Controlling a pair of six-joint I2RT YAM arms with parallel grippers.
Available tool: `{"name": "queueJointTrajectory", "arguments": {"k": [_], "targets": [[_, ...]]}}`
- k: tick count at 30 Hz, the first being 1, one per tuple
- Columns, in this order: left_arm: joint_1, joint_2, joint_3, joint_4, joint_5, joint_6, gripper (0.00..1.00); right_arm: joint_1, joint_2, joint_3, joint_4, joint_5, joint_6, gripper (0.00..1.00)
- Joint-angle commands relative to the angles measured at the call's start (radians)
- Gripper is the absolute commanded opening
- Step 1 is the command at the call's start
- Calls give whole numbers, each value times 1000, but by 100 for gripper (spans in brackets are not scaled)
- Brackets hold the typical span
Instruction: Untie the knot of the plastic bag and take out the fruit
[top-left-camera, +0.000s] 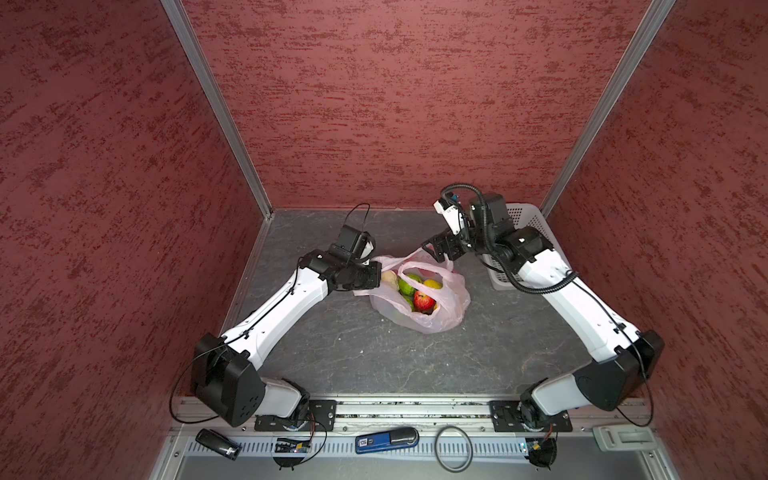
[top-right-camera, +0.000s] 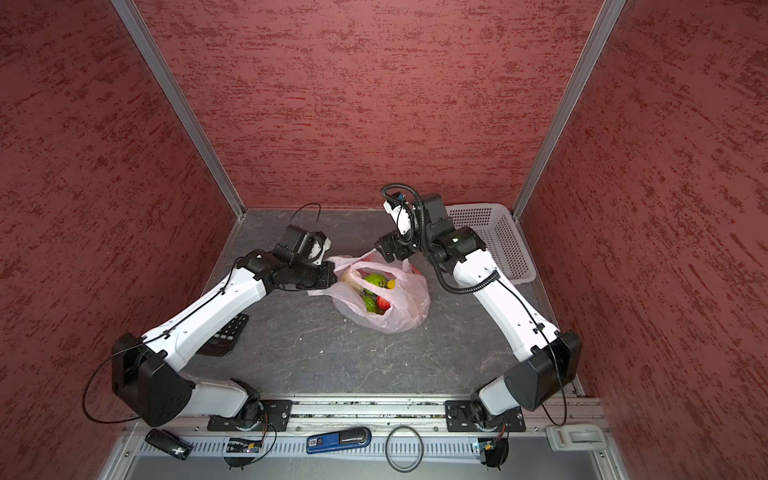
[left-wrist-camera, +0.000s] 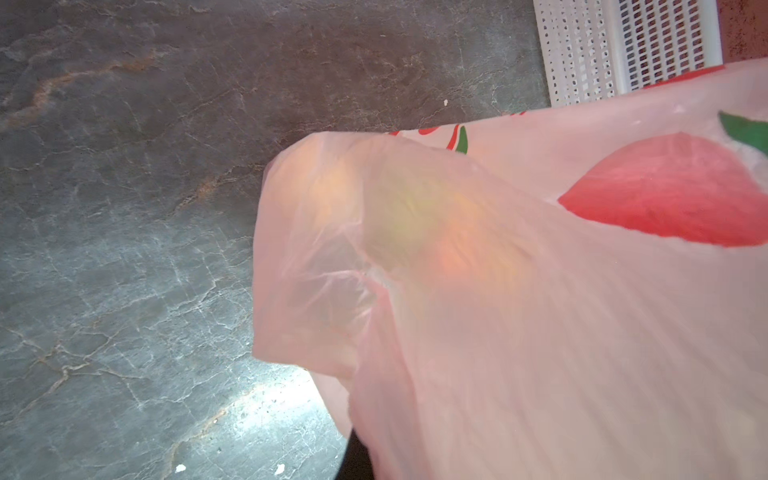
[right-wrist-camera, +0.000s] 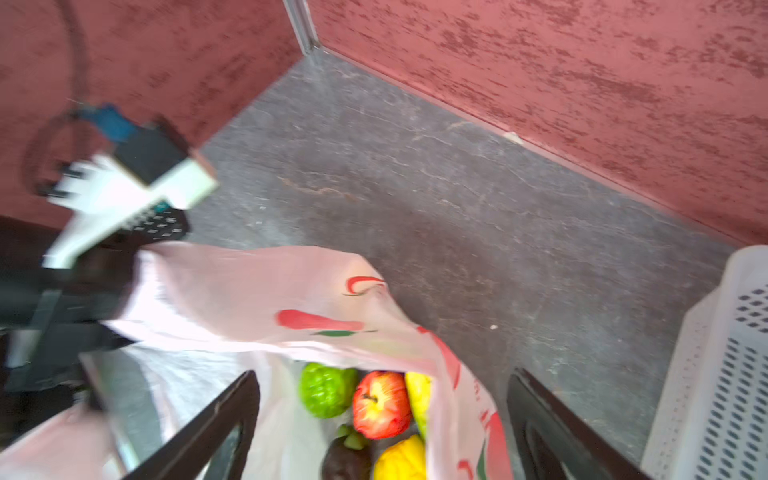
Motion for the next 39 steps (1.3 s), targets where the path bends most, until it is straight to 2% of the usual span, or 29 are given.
{"name": "queueJointTrajectory", "arguments": {"k": [1, 7, 13, 19, 20, 22, 27, 30, 34, 36, 39], "targets": [[-21, -21, 16, -8, 16, -71, 0, 4, -60, 55, -119, -114, 70, 95], [-56, -9, 65, -59, 2, -100, 0, 81, -75, 122, -127, -239, 208, 94], [-61, -54, 24, -61, -1, -118, 0, 210, -94, -92, 67, -211, 406, 87], [-57, -121, -69, -23, 22, -132, 0, 261, -88, -342, 236, -19, 531, 77], [-58, -137, -81, -12, 25, -136, 0, 263, -99, -388, 242, 38, 551, 73], [-58, -159, -105, 1, 28, -140, 0, 261, -136, -483, 255, 167, 576, 73], [-61, -209, -166, 35, 74, -140, 0, 261, -149, -595, 188, 382, 552, 73], [-63, -233, -194, 29, 93, -140, 0, 261, -136, -602, 91, 521, 547, 72], [-65, -271, -233, 19, 111, -139, 0, 258, -101, -570, -97, 723, 605, 74], [-69, -277, -246, 14, 127, -137, 0, 255, -90, -542, -155, 744, 636, 74], [-91, -283, -253, 21, 134, -136, 0, 261, -119, -500, -147, 637, 645, 78]]}}
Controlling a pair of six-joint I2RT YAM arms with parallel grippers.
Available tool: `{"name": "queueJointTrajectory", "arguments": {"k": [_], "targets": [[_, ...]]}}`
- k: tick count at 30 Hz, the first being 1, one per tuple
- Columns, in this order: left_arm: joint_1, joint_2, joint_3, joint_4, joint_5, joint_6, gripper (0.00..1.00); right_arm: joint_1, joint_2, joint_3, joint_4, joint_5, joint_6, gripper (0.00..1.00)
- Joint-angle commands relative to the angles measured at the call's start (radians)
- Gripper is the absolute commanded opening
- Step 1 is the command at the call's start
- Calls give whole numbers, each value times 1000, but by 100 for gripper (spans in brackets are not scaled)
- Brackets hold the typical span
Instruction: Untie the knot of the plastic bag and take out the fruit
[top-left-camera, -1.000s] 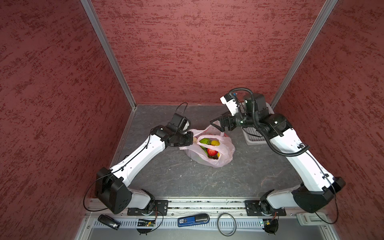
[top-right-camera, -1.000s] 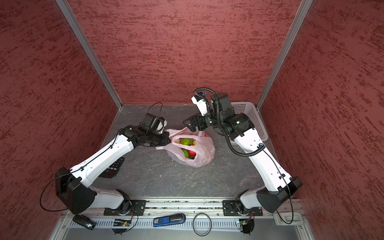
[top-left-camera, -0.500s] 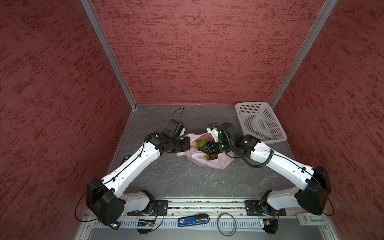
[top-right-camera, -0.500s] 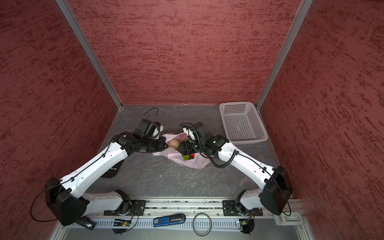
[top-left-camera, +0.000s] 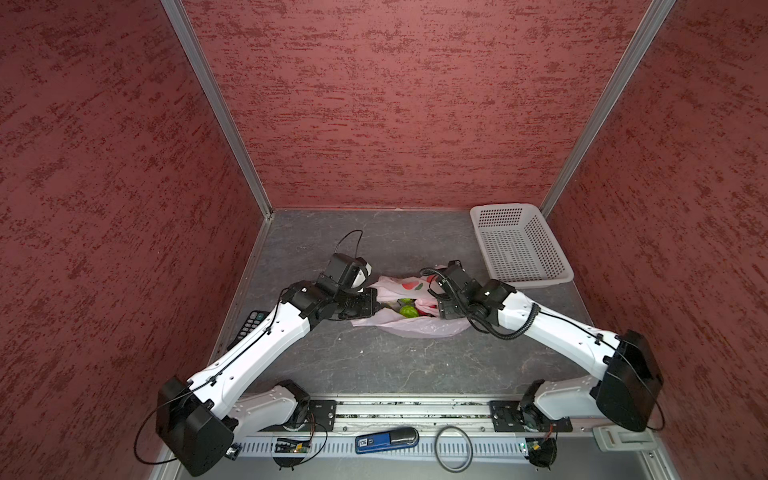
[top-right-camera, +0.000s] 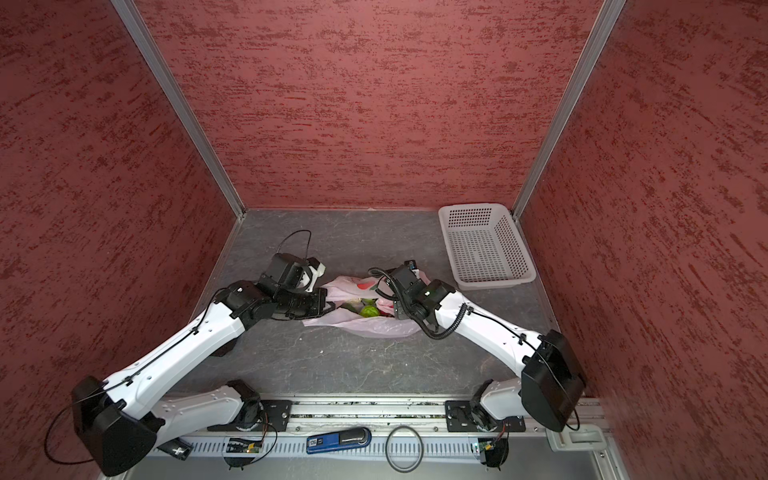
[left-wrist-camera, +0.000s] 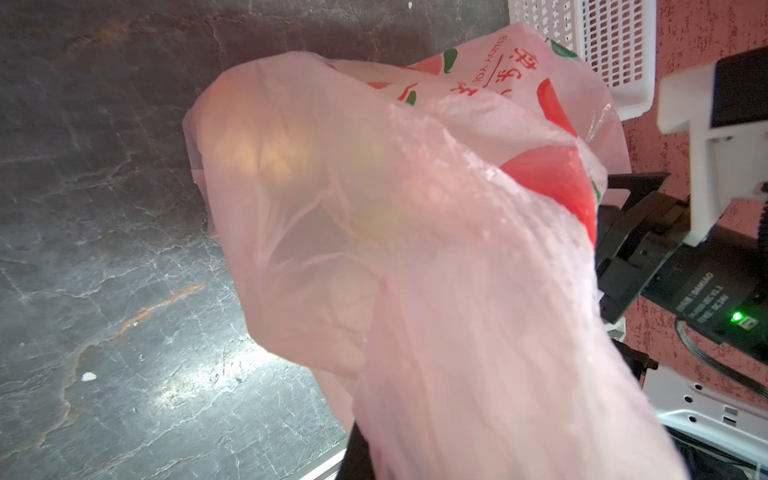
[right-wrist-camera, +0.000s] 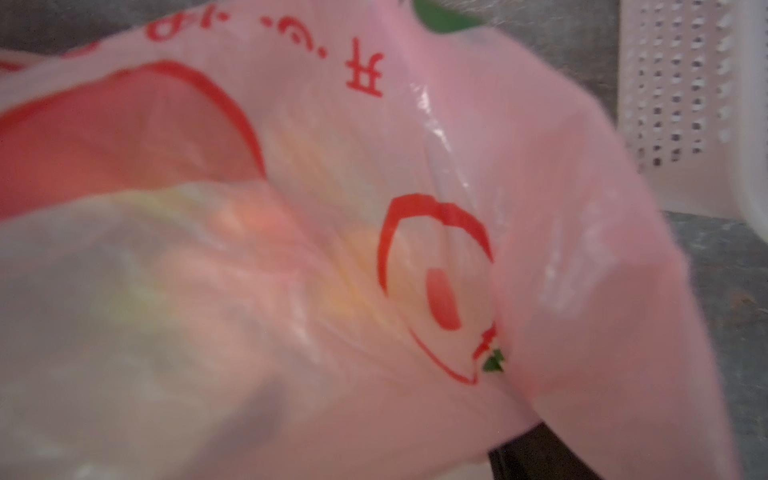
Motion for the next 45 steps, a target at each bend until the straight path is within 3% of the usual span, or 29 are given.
{"name": "queueJointTrajectory", "arguments": {"k": [1, 6, 14, 22, 29, 31, 35, 40, 44, 45], "targets": [[-22, -20, -3, 11, 23, -1, 0, 6, -48, 66, -66, -12, 61, 79], [-50, -28, 2, 25, 11, -18, 0, 68, -131, 150, 12, -204, 143, 81], [-58, -44, 10, 26, -5, -27, 0, 181, -58, 239, 101, -293, 227, 79], [-59, -54, -20, 29, -14, -17, 0, 233, -34, 54, 347, -167, 309, 74], [-57, -54, -17, 2, -26, -3, 0, 232, -37, -97, 601, 7, 249, 71], [-59, -38, -14, -4, -17, 7, 0, 215, -32, -129, 669, 63, 222, 75], [-79, -6, -36, -3, -22, 21, 0, 99, 23, -119, 765, 55, 162, 77], [-130, 9, -109, 59, -41, 0, 0, -45, 112, -66, 754, 61, 130, 84], [-144, 6, -163, 124, -53, -24, 1, -88, 129, -63, 746, -25, 95, 85], [-144, 6, -162, 125, -60, -27, 9, -89, 129, -66, 745, -55, 85, 86]]}}
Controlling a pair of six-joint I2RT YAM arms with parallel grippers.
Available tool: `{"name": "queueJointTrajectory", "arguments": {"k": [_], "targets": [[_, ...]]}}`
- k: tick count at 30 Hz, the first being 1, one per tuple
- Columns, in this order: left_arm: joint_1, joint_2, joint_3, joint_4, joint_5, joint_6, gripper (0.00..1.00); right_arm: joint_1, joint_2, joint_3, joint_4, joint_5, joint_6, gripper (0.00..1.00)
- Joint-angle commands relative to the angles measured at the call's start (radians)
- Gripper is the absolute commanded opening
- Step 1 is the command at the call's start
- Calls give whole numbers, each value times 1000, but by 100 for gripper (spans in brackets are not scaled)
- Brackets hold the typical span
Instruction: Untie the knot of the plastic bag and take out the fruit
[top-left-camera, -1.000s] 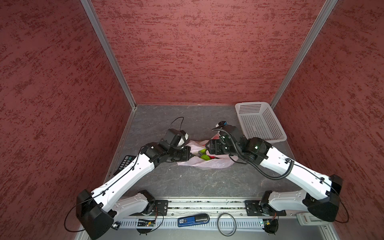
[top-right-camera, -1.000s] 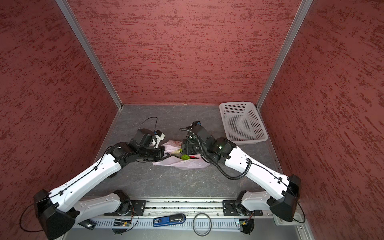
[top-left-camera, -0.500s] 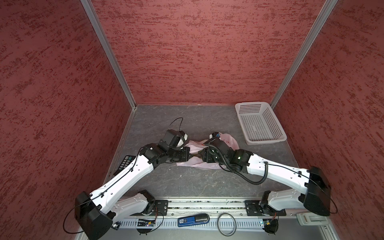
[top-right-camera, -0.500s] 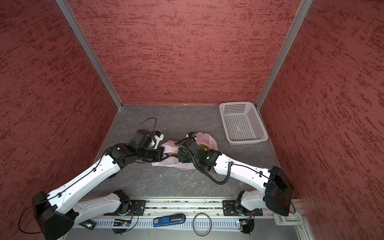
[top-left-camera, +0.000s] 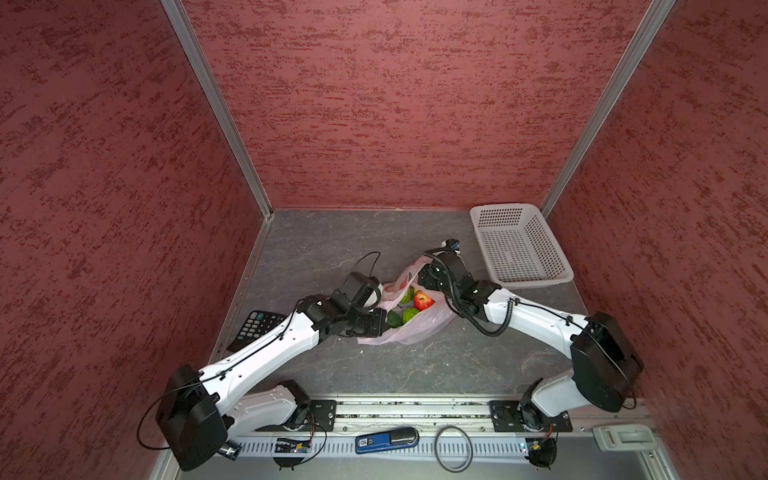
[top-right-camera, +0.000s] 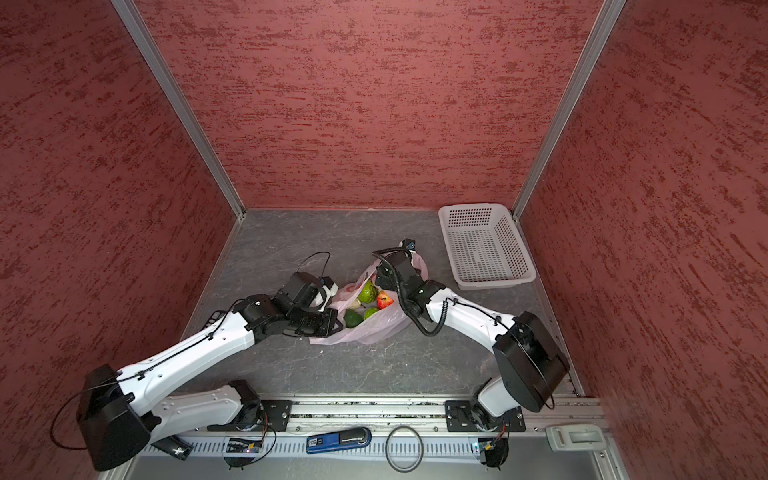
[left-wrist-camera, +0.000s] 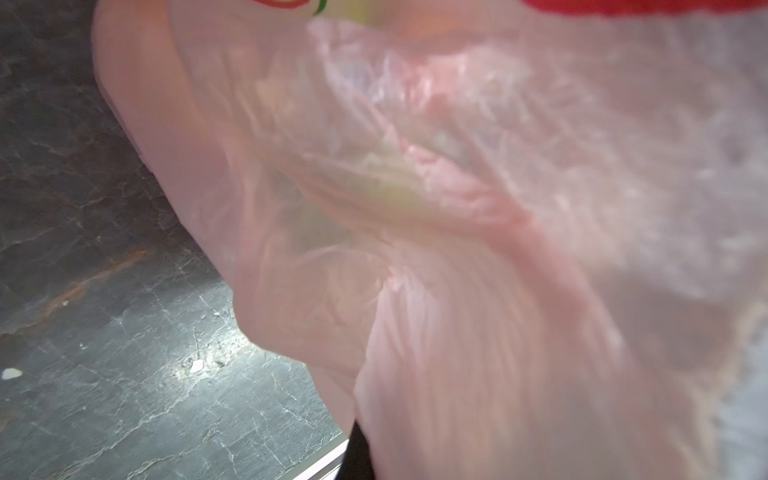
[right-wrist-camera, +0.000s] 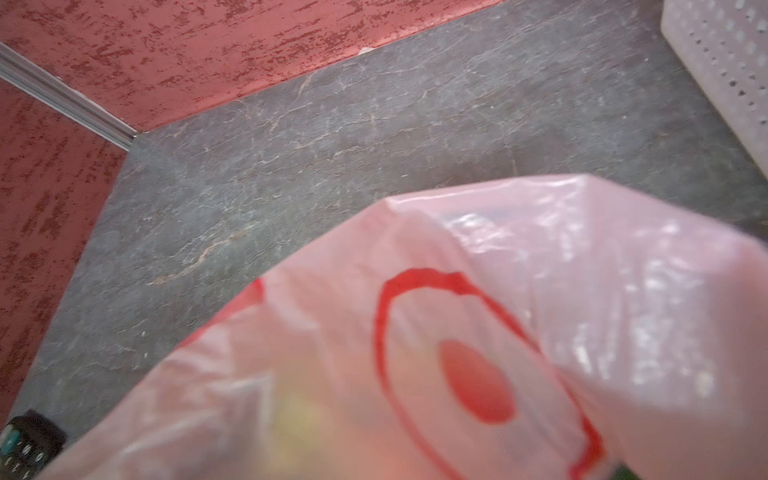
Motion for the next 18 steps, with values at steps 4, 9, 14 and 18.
{"name": "queueJointTrajectory", "arguments": {"k": [4, 9, 14, 18], "targets": [[-6, -6, 31, 4, -74, -10, 65, 10, -11, -9, 21, -92, -39, 85], [-24, -26, 142, -100, -227, 18, 100, 28, -31, -33, 6, -96, -57, 85], [-55, -24, 233, -136, -342, 87, 99, 30, -40, -34, 3, -100, -72, 85], [-72, 23, 255, -96, -299, 123, 100, 30, -43, -33, 5, -109, -72, 85]]}}
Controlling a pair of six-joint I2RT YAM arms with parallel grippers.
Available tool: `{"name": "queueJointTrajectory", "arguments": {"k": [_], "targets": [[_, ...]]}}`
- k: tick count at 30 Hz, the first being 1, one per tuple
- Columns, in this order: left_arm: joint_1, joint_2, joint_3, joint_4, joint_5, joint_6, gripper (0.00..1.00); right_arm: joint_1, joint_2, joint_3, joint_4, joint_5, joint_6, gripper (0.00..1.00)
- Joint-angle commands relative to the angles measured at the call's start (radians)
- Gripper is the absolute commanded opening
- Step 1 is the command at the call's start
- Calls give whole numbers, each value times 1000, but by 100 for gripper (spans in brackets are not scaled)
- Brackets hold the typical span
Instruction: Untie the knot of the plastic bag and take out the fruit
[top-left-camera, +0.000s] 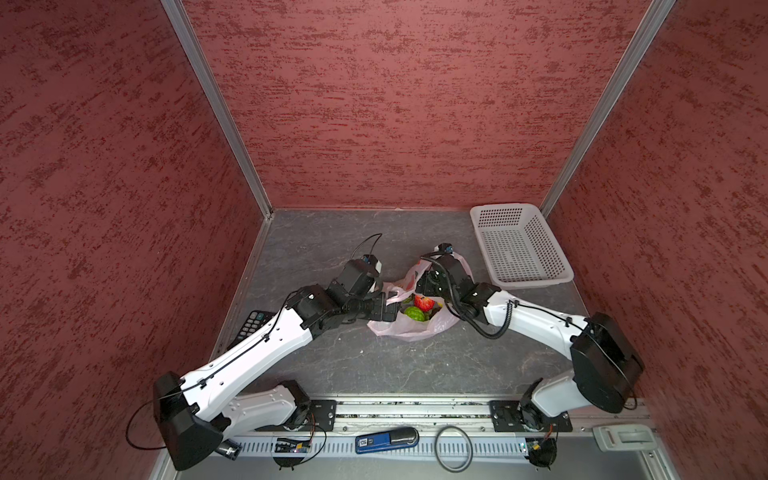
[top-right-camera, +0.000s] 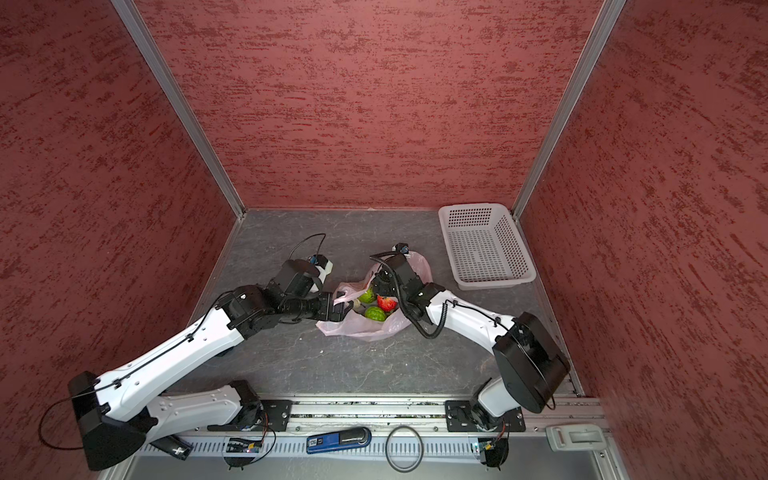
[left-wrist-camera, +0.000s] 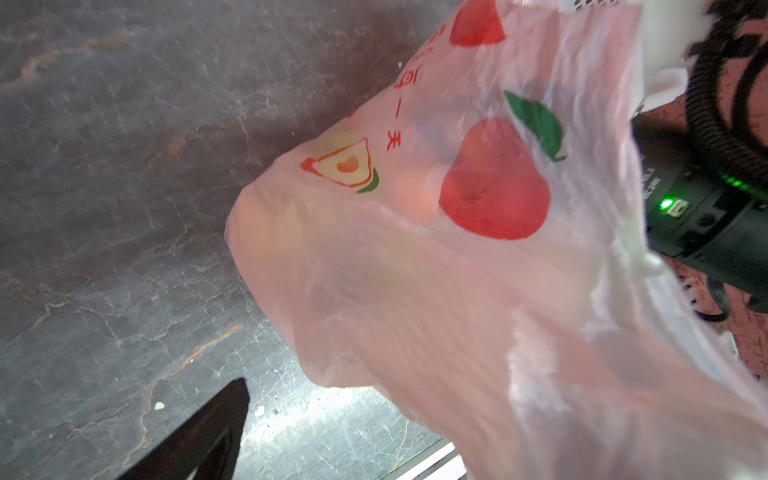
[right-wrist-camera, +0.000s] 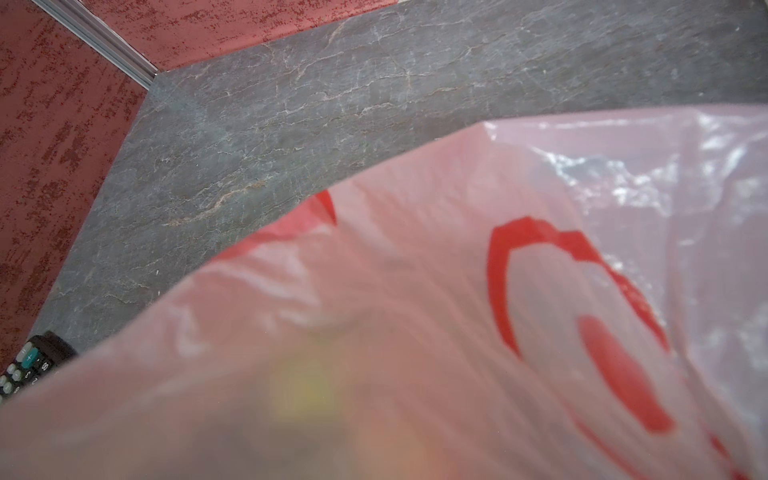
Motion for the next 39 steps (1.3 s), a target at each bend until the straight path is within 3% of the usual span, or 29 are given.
{"name": "queueJointTrajectory", "arguments": {"k": [1, 8, 12, 20, 31, 39], "targets": [[-18, 48, 16, 16, 5, 60, 100, 4, -30, -5, 6, -21, -4, 85], [-68, 114, 31, 91, -49, 79, 99, 13, -33, -15, 8, -28, 2, 85], [-70, 158, 43, -19, -54, 76, 99, 13, -34, -14, 3, -31, 0, 85], [-78, 214, 37, -189, 17, 111, 100, 12, -20, 34, 6, -46, 6, 84], [-174, 285, 142, -250, 118, 242, 99, 12, 67, 133, 8, -85, 0, 84], [-177, 81, 114, -111, -81, 184, 99, 14, 113, 110, 34, -123, 30, 84]]}}
